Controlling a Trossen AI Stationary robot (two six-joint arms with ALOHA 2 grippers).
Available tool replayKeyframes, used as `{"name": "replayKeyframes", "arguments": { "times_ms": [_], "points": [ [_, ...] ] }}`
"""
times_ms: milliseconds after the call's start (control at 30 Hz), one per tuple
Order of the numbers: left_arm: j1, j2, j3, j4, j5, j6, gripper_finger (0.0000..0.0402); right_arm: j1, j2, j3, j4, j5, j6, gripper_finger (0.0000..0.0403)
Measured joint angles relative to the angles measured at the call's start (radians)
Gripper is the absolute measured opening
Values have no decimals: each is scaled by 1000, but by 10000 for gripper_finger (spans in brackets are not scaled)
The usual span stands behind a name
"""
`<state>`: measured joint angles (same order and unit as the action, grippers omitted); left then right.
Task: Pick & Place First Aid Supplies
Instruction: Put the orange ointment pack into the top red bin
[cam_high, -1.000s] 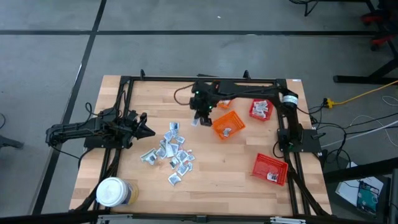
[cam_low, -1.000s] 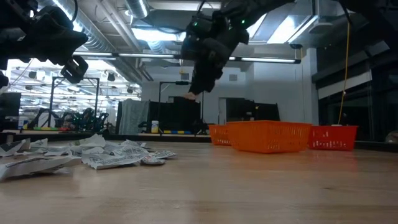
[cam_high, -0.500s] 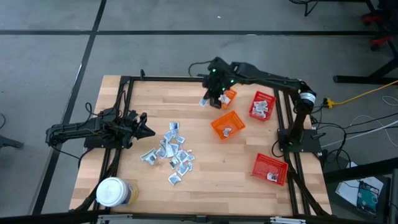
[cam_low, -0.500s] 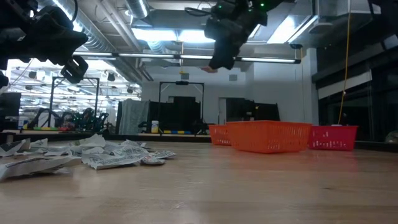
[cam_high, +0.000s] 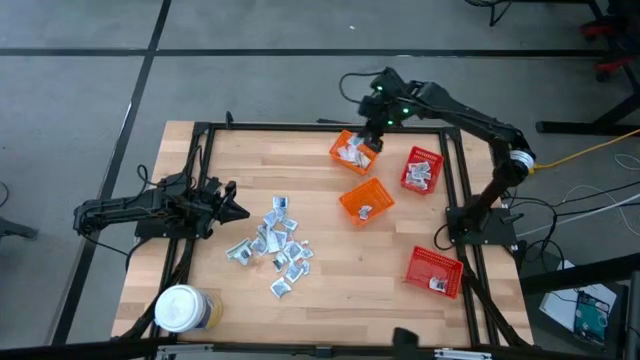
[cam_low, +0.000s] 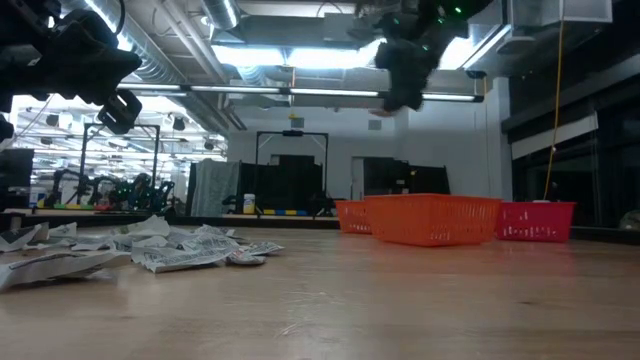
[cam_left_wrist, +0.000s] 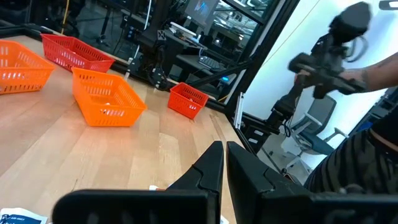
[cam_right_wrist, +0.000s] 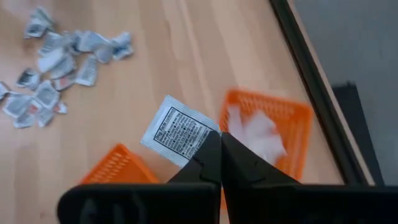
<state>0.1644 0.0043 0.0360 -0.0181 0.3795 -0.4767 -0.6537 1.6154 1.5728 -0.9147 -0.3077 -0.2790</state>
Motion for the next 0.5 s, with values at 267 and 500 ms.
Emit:
{"name": "replayKeyframes", "arguments": {
  "times_ms": [267, 500],
  "points": [
    [0, 0, 0, 0, 0, 0, 15, -92, -206, -328, 117, 2, 94, 2],
    [0, 0, 0, 0, 0, 0, 16, -127, -384, -507, 126, 43, 122, 2]
  ]
}}
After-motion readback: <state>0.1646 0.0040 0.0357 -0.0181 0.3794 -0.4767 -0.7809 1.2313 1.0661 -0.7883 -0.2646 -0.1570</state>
